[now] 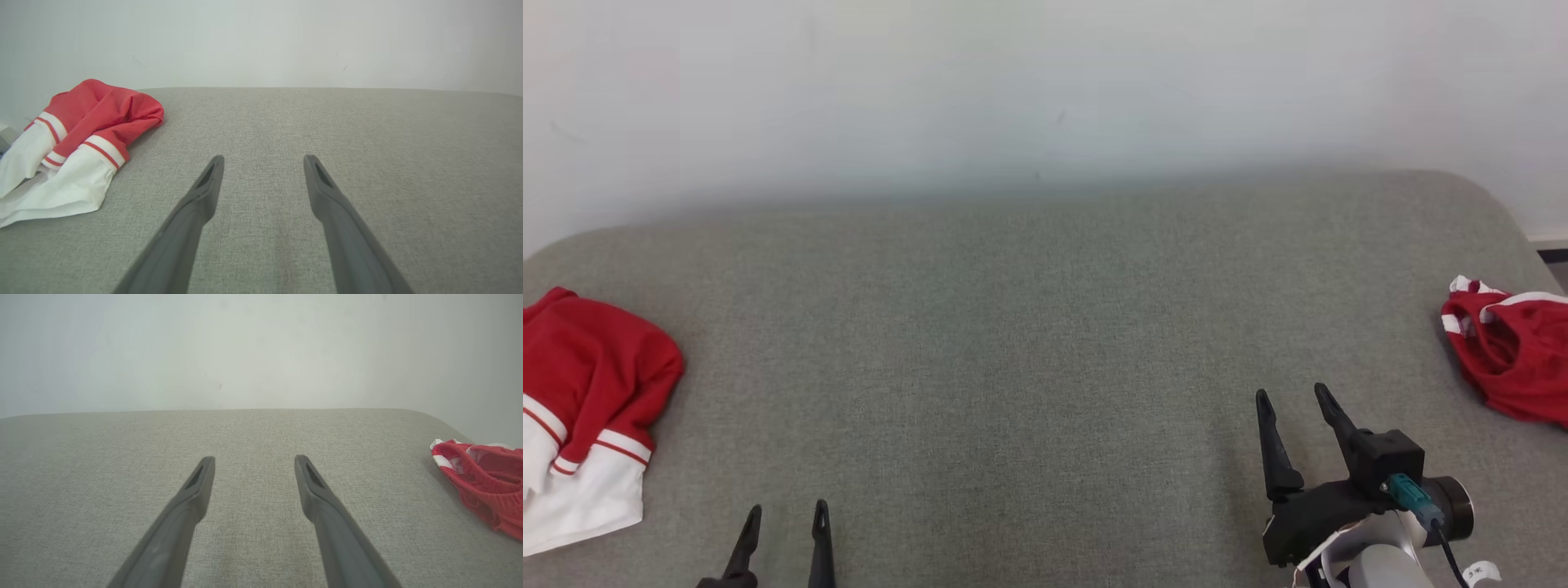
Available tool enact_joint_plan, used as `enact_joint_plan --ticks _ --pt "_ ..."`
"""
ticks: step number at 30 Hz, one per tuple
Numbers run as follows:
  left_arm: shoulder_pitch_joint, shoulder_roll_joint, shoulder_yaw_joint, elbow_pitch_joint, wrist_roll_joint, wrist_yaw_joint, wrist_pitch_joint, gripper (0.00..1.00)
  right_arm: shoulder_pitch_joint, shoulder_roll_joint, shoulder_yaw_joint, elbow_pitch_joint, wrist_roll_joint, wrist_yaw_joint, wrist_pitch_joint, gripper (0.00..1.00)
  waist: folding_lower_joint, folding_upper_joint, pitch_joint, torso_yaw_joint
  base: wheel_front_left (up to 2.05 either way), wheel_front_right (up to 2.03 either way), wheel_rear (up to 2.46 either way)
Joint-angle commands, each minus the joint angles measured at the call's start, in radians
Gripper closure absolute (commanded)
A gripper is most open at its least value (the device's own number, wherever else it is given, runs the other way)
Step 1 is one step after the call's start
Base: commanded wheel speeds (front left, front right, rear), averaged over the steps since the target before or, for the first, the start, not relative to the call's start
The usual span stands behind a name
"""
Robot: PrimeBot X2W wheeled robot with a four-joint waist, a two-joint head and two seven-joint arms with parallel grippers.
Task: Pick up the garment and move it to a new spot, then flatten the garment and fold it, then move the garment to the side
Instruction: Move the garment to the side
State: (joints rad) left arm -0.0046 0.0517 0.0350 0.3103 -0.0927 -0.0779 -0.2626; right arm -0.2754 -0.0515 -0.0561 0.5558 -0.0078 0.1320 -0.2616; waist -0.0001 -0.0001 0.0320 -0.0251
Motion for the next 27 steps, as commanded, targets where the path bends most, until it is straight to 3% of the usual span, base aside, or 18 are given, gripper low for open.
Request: enact_joint_plan --ticks 1,27 --pt "0.012 -0.001 0.007 0.004 -0.008 0.008 -0.003 0.0 0.016 0.001 0.004 -0.008 0.009 -0.003 -0.004 0.0 0.0001 0.0001 -0.018 0.002 0.0 0.0 0.0" --pt "0.054 -0.002 0.023 0.002 -0.036 0.024 -0.003 0.0 0.089 0.002 0.055 -0.022 0.049 -0.003 -0.004 0.0 0.0001 0.0001 -0.042 -0.007 0.0 0.0 0.0"
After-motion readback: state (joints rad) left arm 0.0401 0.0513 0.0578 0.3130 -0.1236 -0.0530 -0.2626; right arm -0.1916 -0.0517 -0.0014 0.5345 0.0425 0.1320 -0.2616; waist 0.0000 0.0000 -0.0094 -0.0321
